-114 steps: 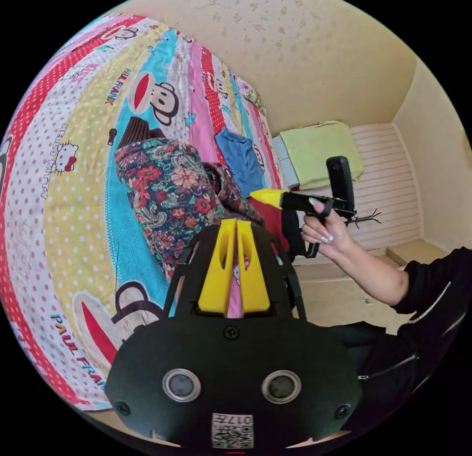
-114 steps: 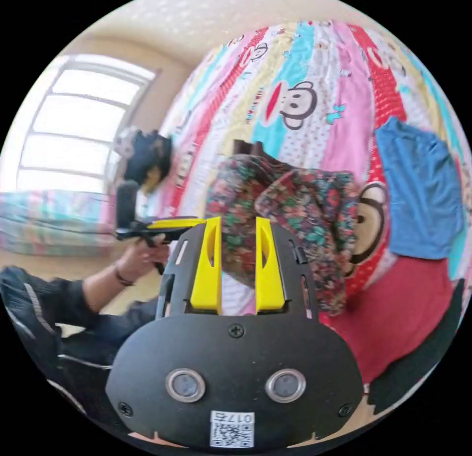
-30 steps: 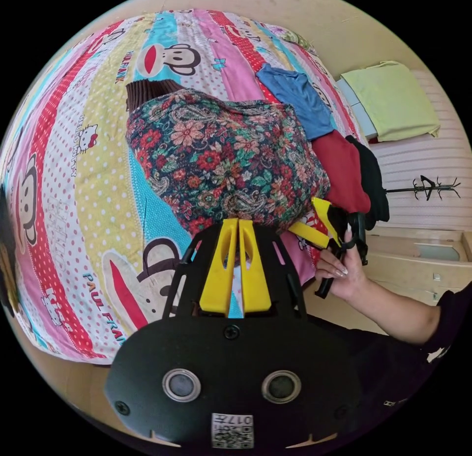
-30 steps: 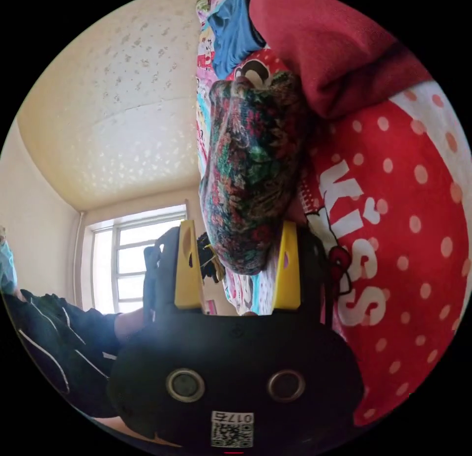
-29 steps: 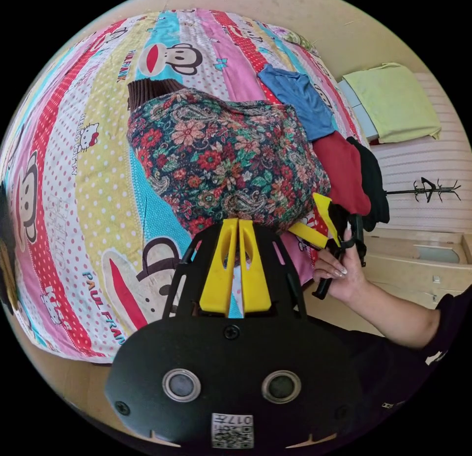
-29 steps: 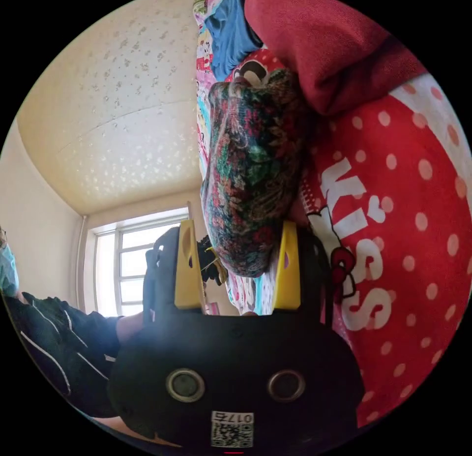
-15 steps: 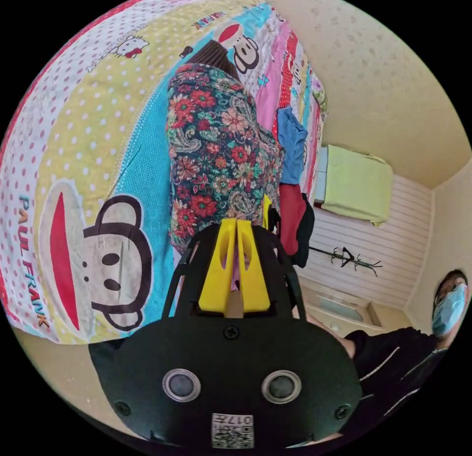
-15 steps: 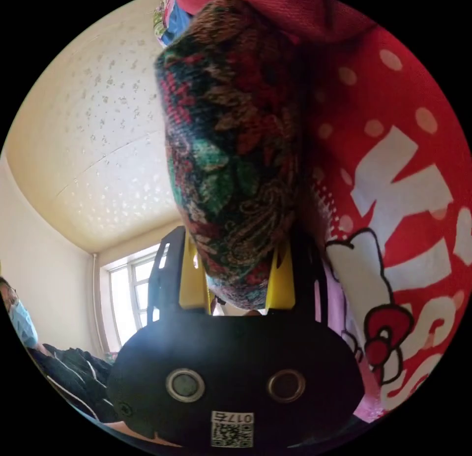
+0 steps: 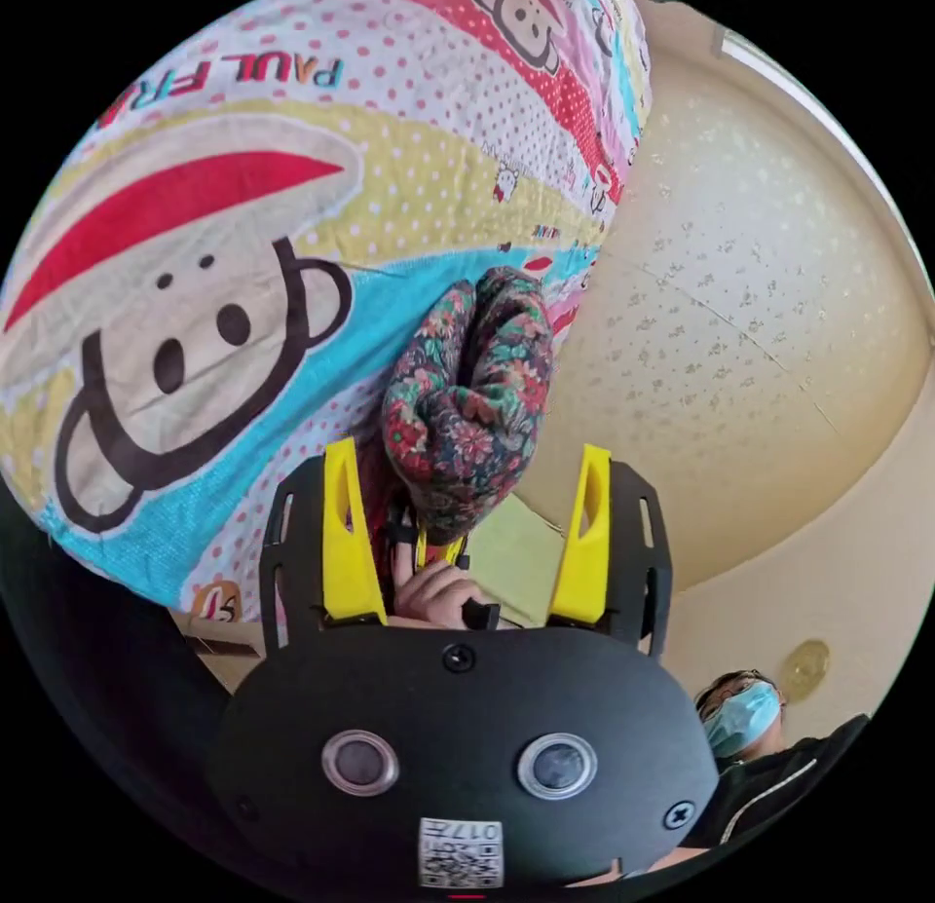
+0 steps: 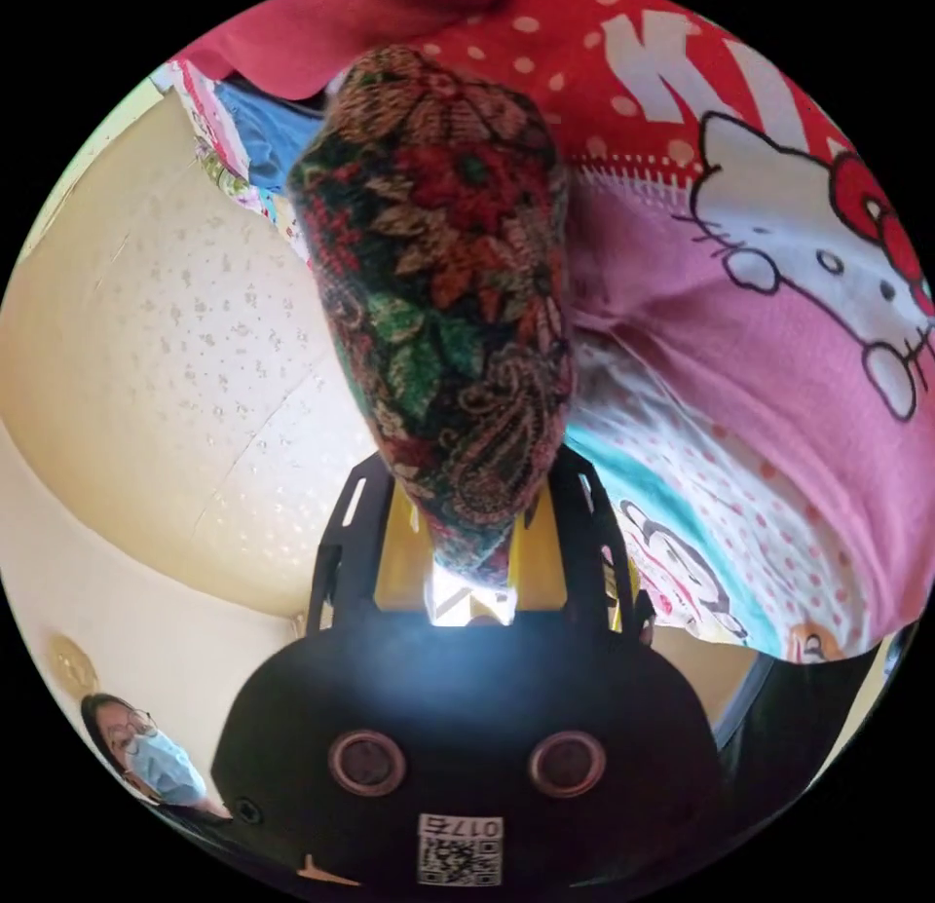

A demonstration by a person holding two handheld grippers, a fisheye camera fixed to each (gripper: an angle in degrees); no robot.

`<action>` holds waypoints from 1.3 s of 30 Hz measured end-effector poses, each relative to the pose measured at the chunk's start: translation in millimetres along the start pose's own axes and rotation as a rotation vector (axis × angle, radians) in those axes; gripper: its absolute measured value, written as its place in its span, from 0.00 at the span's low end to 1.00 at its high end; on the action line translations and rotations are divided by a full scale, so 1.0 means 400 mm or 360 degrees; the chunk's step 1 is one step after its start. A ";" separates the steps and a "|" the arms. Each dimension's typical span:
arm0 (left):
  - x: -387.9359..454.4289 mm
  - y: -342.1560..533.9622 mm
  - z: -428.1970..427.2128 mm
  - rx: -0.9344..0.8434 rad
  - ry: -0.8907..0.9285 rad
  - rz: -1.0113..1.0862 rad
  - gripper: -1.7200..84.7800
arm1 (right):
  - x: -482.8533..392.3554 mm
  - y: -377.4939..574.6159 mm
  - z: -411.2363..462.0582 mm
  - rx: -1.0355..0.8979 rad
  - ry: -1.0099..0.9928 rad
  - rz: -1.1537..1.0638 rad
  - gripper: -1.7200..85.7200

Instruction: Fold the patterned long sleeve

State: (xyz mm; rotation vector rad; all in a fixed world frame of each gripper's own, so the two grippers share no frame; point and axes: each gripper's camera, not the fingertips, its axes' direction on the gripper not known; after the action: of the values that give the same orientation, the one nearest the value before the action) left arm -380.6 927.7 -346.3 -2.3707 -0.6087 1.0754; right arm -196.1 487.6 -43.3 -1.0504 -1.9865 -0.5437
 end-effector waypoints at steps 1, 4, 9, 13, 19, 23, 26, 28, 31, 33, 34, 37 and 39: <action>0.013 -0.008 0.036 -0.0014 0.0047 -0.0006 0.36 | -0.006 0.009 0.007 0.0017 0.0010 -0.0007 0.17; 0.060 -0.038 0.094 0.0022 0.0002 -0.0045 0.38 | -0.014 0.014 0.017 0.0046 0.0059 -0.0038 0.17; 0.081 -0.119 0.210 -0.0460 -0.0316 -0.0188 0.33 | -0.035 -0.014 0.024 0.0013 0.0167 -0.0097 0.17; 0.079 -0.159 0.237 -0.0516 -0.0336 -0.0355 0.29 | -0.024 -0.047 0.013 -0.0076 0.0175 -0.0094 0.19; 0.087 -0.163 0.212 -0.0518 -0.0391 -0.0334 0.26 | 0.044 -0.089 -0.052 -0.0138 0.0020 -0.0080 0.23; 0.081 -0.159 0.201 -0.0519 -0.0386 -0.0328 0.26 | 0.079 -0.113 -0.062 -0.0052 0.0029 -0.0161 0.24; 0.088 -0.151 0.194 -0.0531 -0.0407 -0.0327 0.24 | 0.097 -0.140 -0.038 -0.0053 0.0042 -0.0197 0.24; 0.108 -0.139 0.179 -0.0527 -0.0401 -0.0308 0.23 | 0.120 -0.146 -0.019 -0.0112 -0.0033 -0.0081 0.21; 0.141 -0.119 0.157 -0.0531 -0.0389 -0.0280 0.21 | 0.080 -0.107 -0.010 -0.0173 0.0141 -0.0207 0.17; 0.156 -0.101 0.139 -0.0542 -0.0370 -0.0262 0.21 | 0.045 -0.066 -0.005 -0.0199 0.0261 -0.0340 0.16; 0.157 -0.085 0.121 -0.0543 -0.0327 -0.0276 0.21 | 0.032 -0.038 -0.005 -0.0222 0.0295 -0.0389 0.16; 0.146 -0.028 0.060 -0.0534 -0.0207 -0.0346 0.20 | 0.020 0.035 -0.014 -0.0325 0.0379 -0.0480 0.14; 0.135 0.013 0.019 -0.0545 -0.0160 -0.0381 0.20 | 0.013 0.085 -0.024 -0.0408 0.0468 -0.0579 0.13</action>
State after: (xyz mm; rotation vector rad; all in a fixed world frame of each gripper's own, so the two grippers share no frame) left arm -353.4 955.8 -384.5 -2.4502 -1.1630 1.0549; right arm -165.4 502.6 -33.4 -0.7037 -1.8807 -1.1074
